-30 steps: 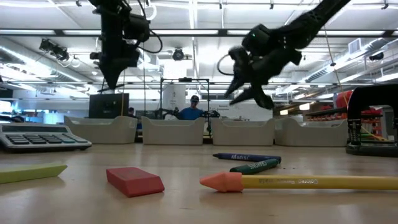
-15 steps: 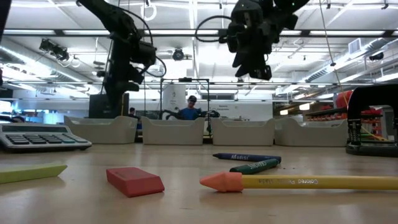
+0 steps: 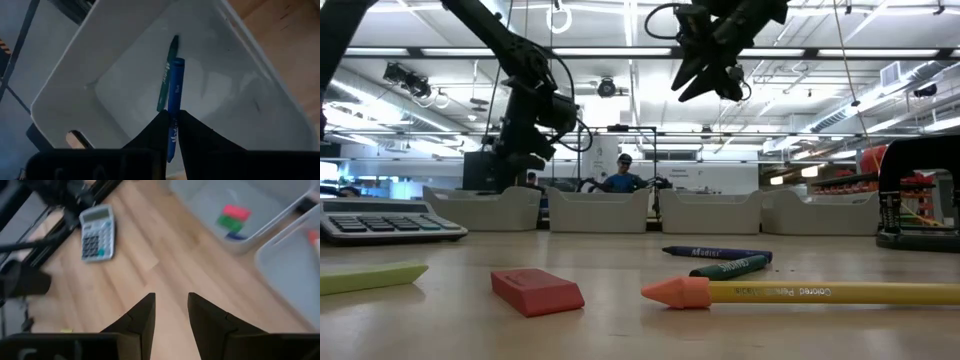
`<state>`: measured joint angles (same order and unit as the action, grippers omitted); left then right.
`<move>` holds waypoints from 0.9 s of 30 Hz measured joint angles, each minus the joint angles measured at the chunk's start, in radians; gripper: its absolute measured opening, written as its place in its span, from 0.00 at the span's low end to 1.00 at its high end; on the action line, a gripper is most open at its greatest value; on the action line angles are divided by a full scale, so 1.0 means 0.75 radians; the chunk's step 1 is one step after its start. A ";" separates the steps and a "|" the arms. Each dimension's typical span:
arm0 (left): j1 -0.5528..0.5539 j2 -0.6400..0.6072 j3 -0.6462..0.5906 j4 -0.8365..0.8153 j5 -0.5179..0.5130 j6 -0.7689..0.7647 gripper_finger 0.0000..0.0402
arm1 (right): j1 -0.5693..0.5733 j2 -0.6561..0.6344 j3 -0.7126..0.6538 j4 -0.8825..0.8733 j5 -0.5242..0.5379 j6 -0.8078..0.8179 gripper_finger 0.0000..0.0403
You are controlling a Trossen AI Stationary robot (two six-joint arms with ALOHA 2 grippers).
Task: Sort crayons/erasers/pens/pencils in bins
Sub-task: Put the left blue crayon into the gray bin
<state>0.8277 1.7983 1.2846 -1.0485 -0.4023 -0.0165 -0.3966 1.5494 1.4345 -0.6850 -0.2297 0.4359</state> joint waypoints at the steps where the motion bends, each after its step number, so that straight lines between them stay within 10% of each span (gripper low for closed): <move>1: 0.005 0.003 0.000 0.013 0.003 0.014 0.11 | -0.007 0.000 0.006 0.001 0.008 0.008 0.31; 27: 0.112 0.003 0.000 0.198 0.275 0.247 0.10 | 0.039 0.000 0.011 -0.028 0.128 0.139 0.31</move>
<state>0.9115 1.8008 1.2846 -0.9001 -0.1963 0.1691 -0.3671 1.5494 1.4429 -0.7058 -0.1340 0.5398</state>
